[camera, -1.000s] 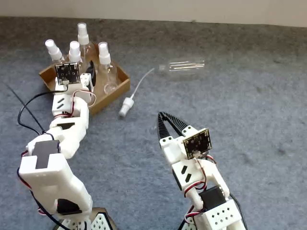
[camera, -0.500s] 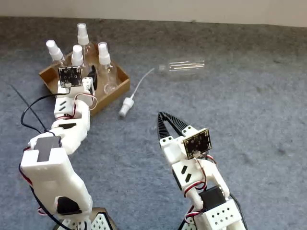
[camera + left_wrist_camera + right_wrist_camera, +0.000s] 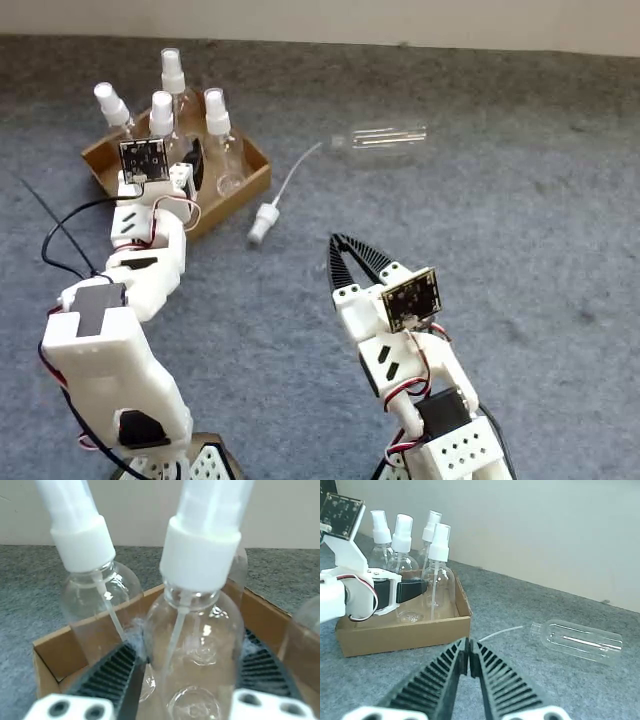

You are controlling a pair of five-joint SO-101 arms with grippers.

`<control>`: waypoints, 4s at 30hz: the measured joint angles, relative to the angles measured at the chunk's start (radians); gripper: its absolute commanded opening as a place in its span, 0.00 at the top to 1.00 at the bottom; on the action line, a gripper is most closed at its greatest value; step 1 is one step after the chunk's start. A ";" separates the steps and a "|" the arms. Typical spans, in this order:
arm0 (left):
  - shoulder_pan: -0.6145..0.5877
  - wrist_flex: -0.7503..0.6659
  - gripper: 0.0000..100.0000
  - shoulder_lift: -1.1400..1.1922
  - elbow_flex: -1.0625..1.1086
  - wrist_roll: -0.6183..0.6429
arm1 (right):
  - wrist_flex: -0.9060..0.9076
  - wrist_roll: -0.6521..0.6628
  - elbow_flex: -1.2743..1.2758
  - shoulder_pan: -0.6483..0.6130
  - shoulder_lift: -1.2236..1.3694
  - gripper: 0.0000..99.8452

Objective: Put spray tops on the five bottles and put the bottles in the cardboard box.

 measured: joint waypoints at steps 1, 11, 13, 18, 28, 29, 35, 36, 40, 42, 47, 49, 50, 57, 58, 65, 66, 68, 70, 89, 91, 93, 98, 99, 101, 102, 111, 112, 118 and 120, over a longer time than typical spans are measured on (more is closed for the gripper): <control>0.000 0.000 0.81 0.000 0.000 0.000 | 0.000 0.000 0.000 0.000 0.000 1.00; 0.000 0.000 0.81 0.000 0.025 0.000 | 0.000 0.000 0.000 0.000 0.000 1.00; 0.000 0.000 0.81 0.000 0.029 0.002 | 0.000 0.000 0.000 0.000 0.000 1.00; 0.000 0.000 0.74 0.000 0.029 0.002 | 0.000 0.000 0.000 0.000 0.000 1.00; 0.000 0.002 0.71 0.002 0.069 0.002 | 0.000 0.000 0.000 0.000 0.000 1.00; -0.005 0.002 0.71 0.002 0.074 0.002 | 0.000 0.000 0.000 0.000 0.000 1.00; -0.031 0.002 0.71 0.002 0.092 0.005 | 0.000 0.000 0.000 0.000 0.000 1.00; -0.034 0.002 0.71 0.002 0.094 0.005 | 0.000 0.000 0.000 0.000 0.000 1.00; -0.049 0.002 0.71 0.002 0.098 0.006 | 0.000 0.000 0.000 0.000 0.000 1.00; -0.051 0.002 0.71 0.002 0.101 0.006 | 0.000 0.000 0.000 0.000 0.000 1.00; -0.052 -0.034 0.71 -0.040 0.178 0.008 | 0.000 0.000 0.000 0.000 0.000 1.00; -0.052 -0.040 0.71 -0.084 0.226 0.003 | 0.000 0.000 0.000 0.000 0.000 1.00; -0.052 -0.040 0.71 -0.109 0.245 0.002 | 0.000 0.000 0.000 0.000 0.000 1.00; -0.052 0.017 0.71 -0.288 0.382 0.002 | 0.000 0.000 0.000 0.000 0.000 1.00; -0.052 0.026 0.71 -0.318 0.404 0.002 | 0.000 0.000 0.000 0.000 0.000 1.00; -0.052 0.155 0.71 -0.551 0.528 0.002 | 0.000 0.000 0.000 0.051 0.000 1.00; -0.052 0.192 0.71 -0.589 0.543 0.002 | 0.000 0.000 0.000 0.074 0.000 1.00; -0.052 0.276 0.71 -0.671 0.574 0.002 | 0.000 0.000 0.000 0.130 0.000 1.00; -0.052 0.377 0.71 -0.758 0.600 0.002 | -0.003 0.000 0.000 0.192 0.000 1.00; 0.035 1.752 0.71 -1.680 0.431 -0.089 | 0.041 -0.061 0.000 0.450 0.000 1.00; 0.041 1.827 0.71 -1.682 0.354 -0.089 | 0.106 -0.061 0.000 0.474 0.000 1.00; 0.044 1.898 0.71 -1.676 0.272 -0.089 | 0.144 -0.061 0.000 0.506 0.000 1.00; 0.052 2.071 0.71 -1.542 0.005 -0.089 | 0.238 -0.061 0.000 0.600 0.000 1.00; 0.064 2.105 0.71 -1.499 -0.055 -0.089 | 0.252 -0.061 0.000 0.618 0.000 1.00; 0.112 2.173 0.71 -1.415 -0.166 -0.089 | 0.259 -0.061 0.000 0.641 0.000 1.00; 0.143 2.205 0.71 -1.375 -0.219 -0.089 | 0.261 -0.061 0.000 0.649 0.000 1.00; 0.419 2.302 0.71 -1.054 -0.493 -0.175 | 0.261 -0.061 0.000 0.666 0.000 1.00; 0.442 2.302 0.71 -1.008 -0.508 -0.213 | 0.261 -0.061 0.000 0.666 0.000 1.00; 0.465 2.226 0.71 -0.698 -0.643 -0.347 | 0.261 -0.061 0.000 0.664 0.000 1.00; 0.471 2.199 0.71 -0.594 -0.697 -0.387 | 0.261 -0.061 0.000 0.664 0.000 1.00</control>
